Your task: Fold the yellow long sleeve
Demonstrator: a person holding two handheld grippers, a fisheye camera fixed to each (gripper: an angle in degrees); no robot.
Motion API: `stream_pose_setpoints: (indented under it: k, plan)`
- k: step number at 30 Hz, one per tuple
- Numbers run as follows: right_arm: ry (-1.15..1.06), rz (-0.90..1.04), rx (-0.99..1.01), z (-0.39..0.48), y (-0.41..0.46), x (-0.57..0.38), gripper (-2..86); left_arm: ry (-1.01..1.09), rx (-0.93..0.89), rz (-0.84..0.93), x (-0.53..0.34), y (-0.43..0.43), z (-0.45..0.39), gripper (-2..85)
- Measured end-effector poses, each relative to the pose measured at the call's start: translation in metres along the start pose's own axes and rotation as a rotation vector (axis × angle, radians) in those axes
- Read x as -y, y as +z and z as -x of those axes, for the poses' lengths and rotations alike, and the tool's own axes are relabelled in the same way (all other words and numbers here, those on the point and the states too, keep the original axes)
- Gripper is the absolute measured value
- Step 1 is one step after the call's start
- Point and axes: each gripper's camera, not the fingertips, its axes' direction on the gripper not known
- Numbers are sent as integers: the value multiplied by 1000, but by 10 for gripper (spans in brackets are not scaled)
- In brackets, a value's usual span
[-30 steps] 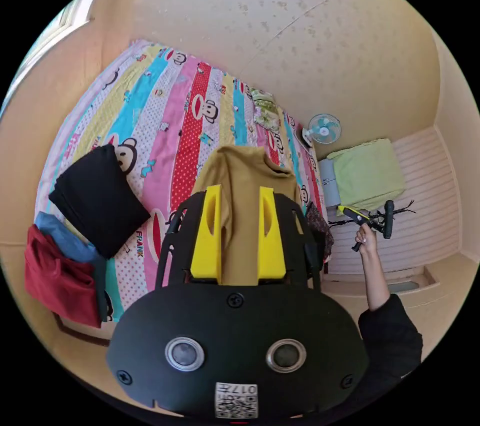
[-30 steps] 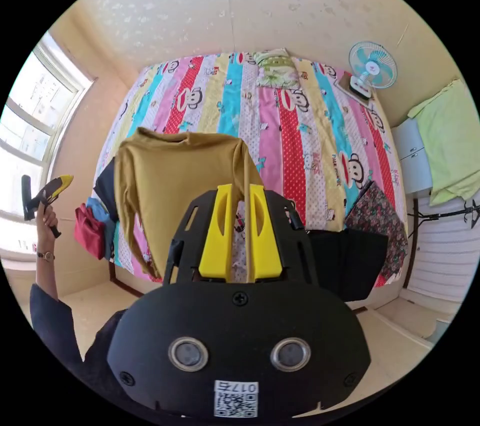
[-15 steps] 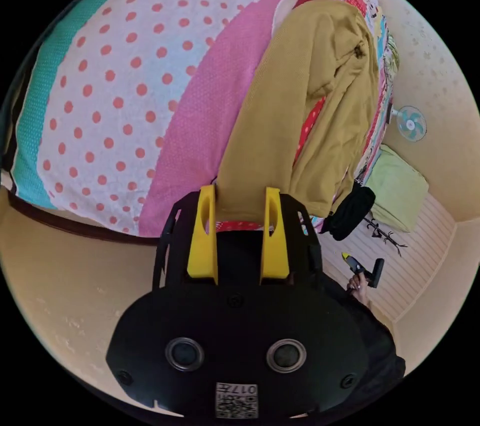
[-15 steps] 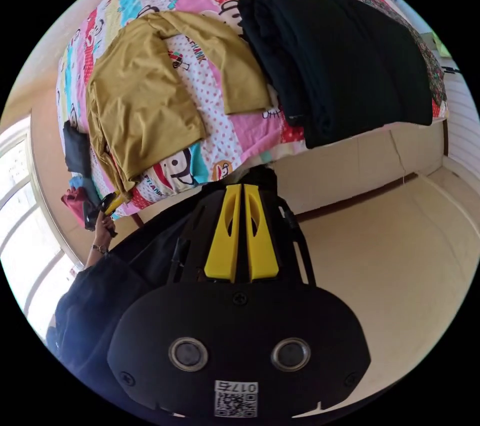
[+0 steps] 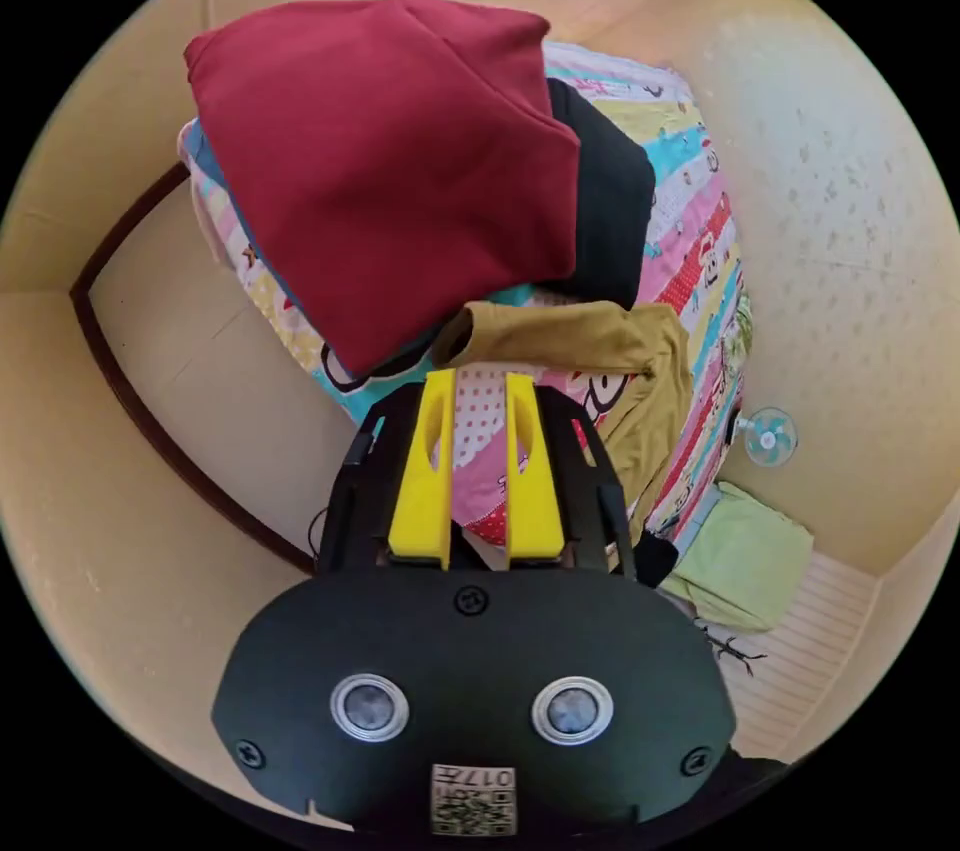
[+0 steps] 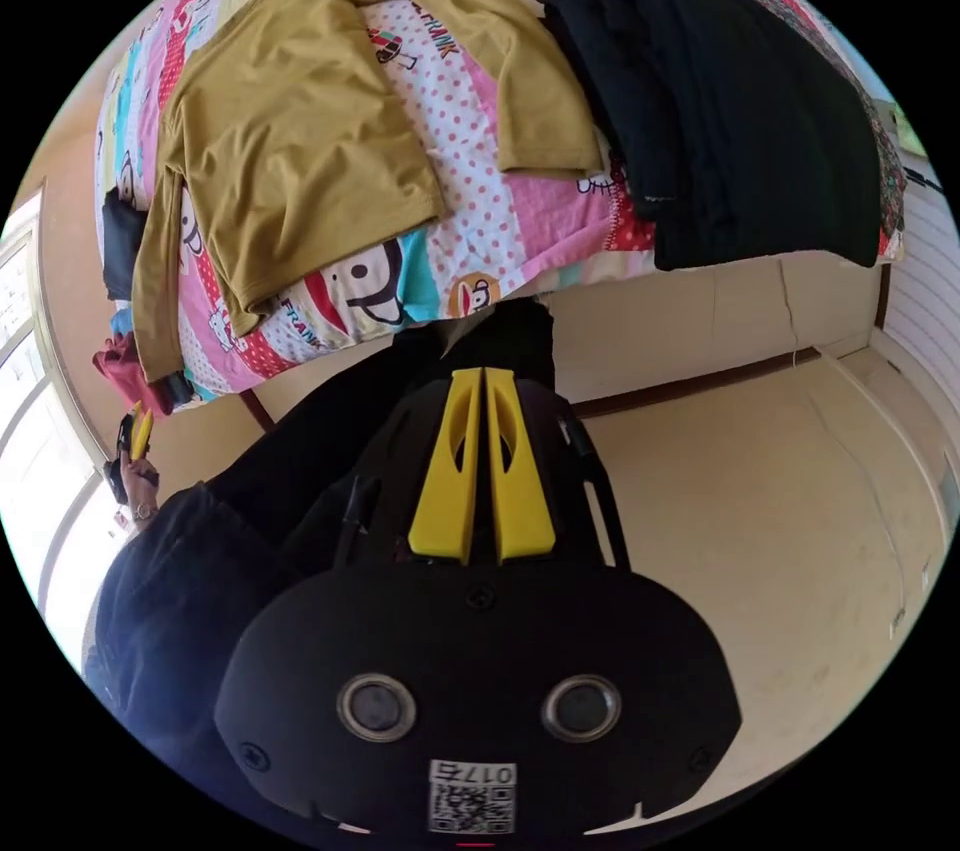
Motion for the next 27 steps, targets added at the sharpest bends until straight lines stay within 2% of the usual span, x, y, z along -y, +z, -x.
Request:
stream_pose_setpoints:
  k: [2, 4, 7, 10, 14, 18, 21, 23, 25, 26, 27]
  plan:
    - [-32, 45, -11, 13, 1, 16, 19, 72, 16, 37, -1, 2, -3, 104]
    - [-60, 55, -15, 22, -1, 29, 27, 193, 57, 167, -11, 32, -24, 112]
    - [-111, 62, 0, 36, -6, 58, 52, 299, -85, 336, -33, 84, -46, 120]
    - [-133, 80, 15, 46, -10, 94, 82, 310, -174, 409, -49, 119, -61, 130]
    - [-125, 22, 92, 53, -28, 146, 101, 355, -195, 418, -58, 138, -83, 143]
    - [-82, -105, 127, 49, -48, 181, 106, 452, -70, 410, -61, 158, -106, 159]
    - [-60, -198, 167, 40, -47, 201, 109, 493, 12, 542, -76, 195, -109, 166]
    - [-55, -110, 116, 32, -16, 215, 109, 529, 86, 634, -99, 220, -104, 154]
    - [-29, 53, 48, 24, 20, 222, 105, 577, 238, 497, -121, 210, -105, 91]
    - [-33, 20, 84, 20, 22, 218, 87, 566, 266, 509, -124, 209, -104, 69]
    - [-34, 0, 95, 18, 19, 216, 78, 535, 240, 606, -128, 212, -102, 54]
